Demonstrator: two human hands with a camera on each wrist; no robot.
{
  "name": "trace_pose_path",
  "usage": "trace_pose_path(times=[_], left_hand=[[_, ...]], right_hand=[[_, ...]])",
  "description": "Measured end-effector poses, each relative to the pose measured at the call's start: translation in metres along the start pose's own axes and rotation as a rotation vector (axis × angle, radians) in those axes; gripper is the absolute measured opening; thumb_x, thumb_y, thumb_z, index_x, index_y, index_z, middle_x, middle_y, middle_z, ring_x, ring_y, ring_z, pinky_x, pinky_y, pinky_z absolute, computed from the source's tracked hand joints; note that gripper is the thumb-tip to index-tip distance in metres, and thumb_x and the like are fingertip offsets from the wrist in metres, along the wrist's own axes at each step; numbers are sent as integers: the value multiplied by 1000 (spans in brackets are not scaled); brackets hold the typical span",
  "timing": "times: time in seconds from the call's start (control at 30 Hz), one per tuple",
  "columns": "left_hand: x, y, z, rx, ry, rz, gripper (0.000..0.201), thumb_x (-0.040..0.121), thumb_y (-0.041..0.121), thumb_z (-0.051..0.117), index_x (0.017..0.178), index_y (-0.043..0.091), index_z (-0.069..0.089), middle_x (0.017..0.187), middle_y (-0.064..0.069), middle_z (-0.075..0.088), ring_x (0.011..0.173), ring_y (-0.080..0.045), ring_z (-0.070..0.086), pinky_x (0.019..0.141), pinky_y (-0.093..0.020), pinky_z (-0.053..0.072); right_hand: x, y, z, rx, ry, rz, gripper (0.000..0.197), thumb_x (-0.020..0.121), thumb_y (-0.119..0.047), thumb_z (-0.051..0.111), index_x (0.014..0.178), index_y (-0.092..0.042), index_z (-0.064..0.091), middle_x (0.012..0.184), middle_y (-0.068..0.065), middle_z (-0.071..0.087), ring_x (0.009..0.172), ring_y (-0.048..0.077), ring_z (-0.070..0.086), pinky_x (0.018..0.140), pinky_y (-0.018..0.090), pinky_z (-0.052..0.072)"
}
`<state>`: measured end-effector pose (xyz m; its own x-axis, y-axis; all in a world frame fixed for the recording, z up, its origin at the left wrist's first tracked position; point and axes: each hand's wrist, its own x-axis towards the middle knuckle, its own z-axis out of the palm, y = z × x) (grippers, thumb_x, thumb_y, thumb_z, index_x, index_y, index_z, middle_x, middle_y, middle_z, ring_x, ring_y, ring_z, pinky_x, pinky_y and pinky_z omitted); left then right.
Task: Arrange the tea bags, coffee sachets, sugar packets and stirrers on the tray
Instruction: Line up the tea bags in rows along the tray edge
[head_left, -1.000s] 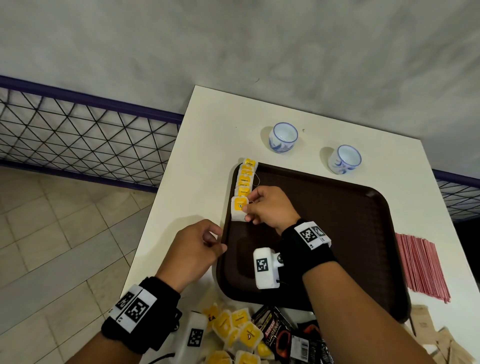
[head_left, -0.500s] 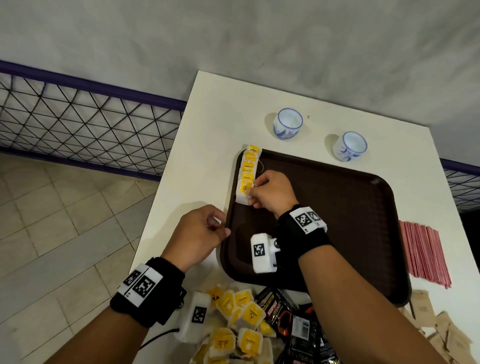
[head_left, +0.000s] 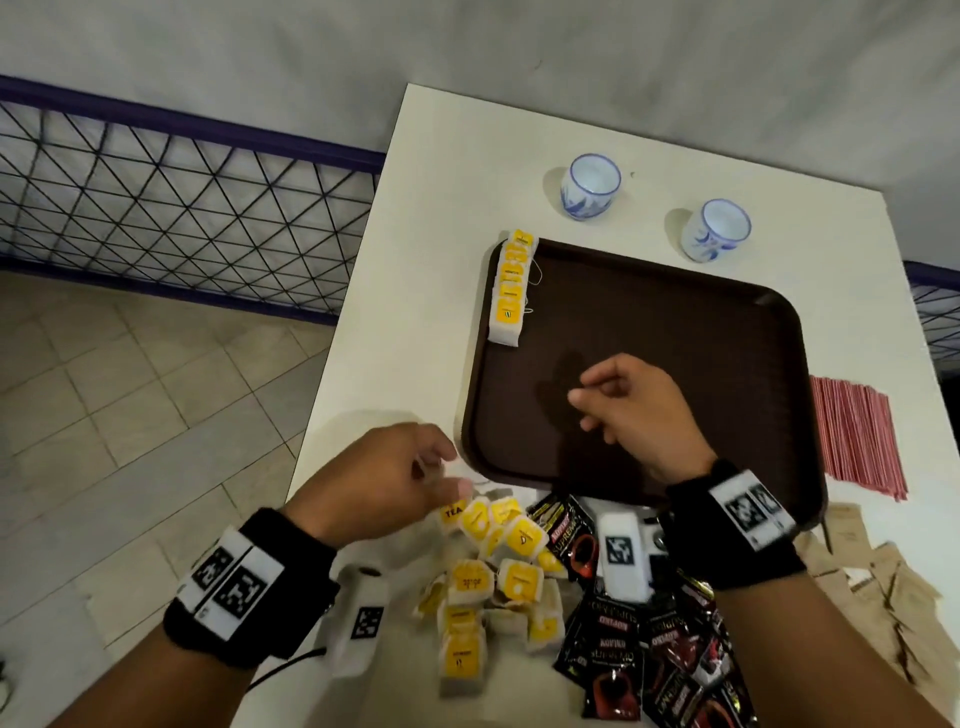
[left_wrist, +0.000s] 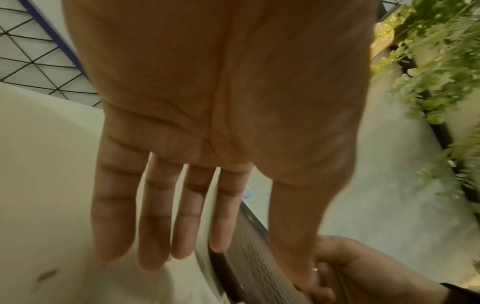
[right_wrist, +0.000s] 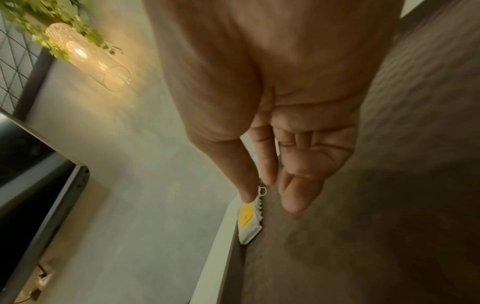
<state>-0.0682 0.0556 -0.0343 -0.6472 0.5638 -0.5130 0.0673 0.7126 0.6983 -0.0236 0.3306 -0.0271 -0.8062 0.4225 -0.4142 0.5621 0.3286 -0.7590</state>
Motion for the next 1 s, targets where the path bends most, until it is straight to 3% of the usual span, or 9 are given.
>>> trace_pose_path(times=[0.17, 0.37, 0.47, 0.53, 0.6, 0.73, 0.87, 0.93, 1.0], left_hand=[[-50, -4, 16, 158, -176, 145, 86, 51, 77, 78, 127, 48, 51, 122, 26, 44, 100, 2, 55, 85, -23, 51], [-83, -14, 45, 326, -271, 203, 100, 58, 73, 81, 142, 53, 30, 132, 28, 27, 99, 0, 48, 84, -24, 49], [-83, -17, 57, 356, -236, 207, 108, 58, 77, 77, 147, 54, 19, 133, 25, 25, 95, -2, 47, 81, -21, 48], [-82, -19, 65, 403, -216, 203, 114, 56, 82, 73, 149, 53, 15, 138, 21, 27, 104, -6, 54, 82, -26, 52], [-81, -18, 76, 461, -161, 193, 106, 58, 81, 67, 147, 52, 19, 138, 16, 31, 108, -11, 59, 76, -31, 55], [-78, -18, 91, 495, -12, 180, 73, 75, 63, 58, 141, 45, 32, 127, 13, 44, 92, -16, 66, 56, -30, 50], [-78, -22, 93, 520, 2, 188, 78, 74, 58, 59, 145, 43, 30, 124, 13, 51, 100, -16, 63, 53, -32, 51], [-79, -20, 95, 546, 32, 194, 81, 66, 61, 60, 142, 37, 42, 122, 12, 55, 95, -15, 63, 47, -28, 47], [-78, -18, 99, 571, 65, 209, 80, 60, 63, 61, 133, 34, 51, 120, 10, 56, 91, -16, 63, 43, -25, 45]], right_hand=[[-61, 31, -12, 3, -32, 23, 13, 86, -17, 76, 94, -17, 66, 83, 7, 71, 67, 22, 71, 49, 25, 46], [-96, 47, -1, 36, -92, 2, 11, 86, -13, 76, 91, -18, 67, 81, 4, 71, 66, 19, 69, 65, 27, 54], [-102, 48, 4, 31, -94, -8, 11, 86, -15, 77, 91, -19, 68, 83, 3, 70, 67, 19, 69, 65, 22, 53], [-105, 48, 6, 16, -92, -18, 10, 86, -17, 77, 91, -19, 68, 84, 2, 70, 66, 18, 70, 61, 18, 50], [-108, 49, 8, 4, -88, -18, 11, 86, -17, 77, 92, -18, 68, 86, 2, 70, 66, 18, 70, 59, 16, 48], [-111, 48, 6, 0, -74, -27, 10, 87, -19, 76, 92, -19, 68, 87, 1, 70, 68, 17, 70, 60, 14, 47], [-112, 48, 3, -4, -71, -18, 9, 87, -21, 76, 92, -22, 68, 87, -1, 70, 68, 15, 70, 64, 19, 51], [-113, 48, 4, 4, -75, -13, 9, 87, -20, 76, 93, -20, 68, 87, -1, 70, 67, 14, 70, 66, 22, 52], [-115, 47, 5, 32, -86, -8, 9, 88, -17, 74, 94, -16, 67, 87, 3, 70, 63, 11, 69, 60, 17, 50]])
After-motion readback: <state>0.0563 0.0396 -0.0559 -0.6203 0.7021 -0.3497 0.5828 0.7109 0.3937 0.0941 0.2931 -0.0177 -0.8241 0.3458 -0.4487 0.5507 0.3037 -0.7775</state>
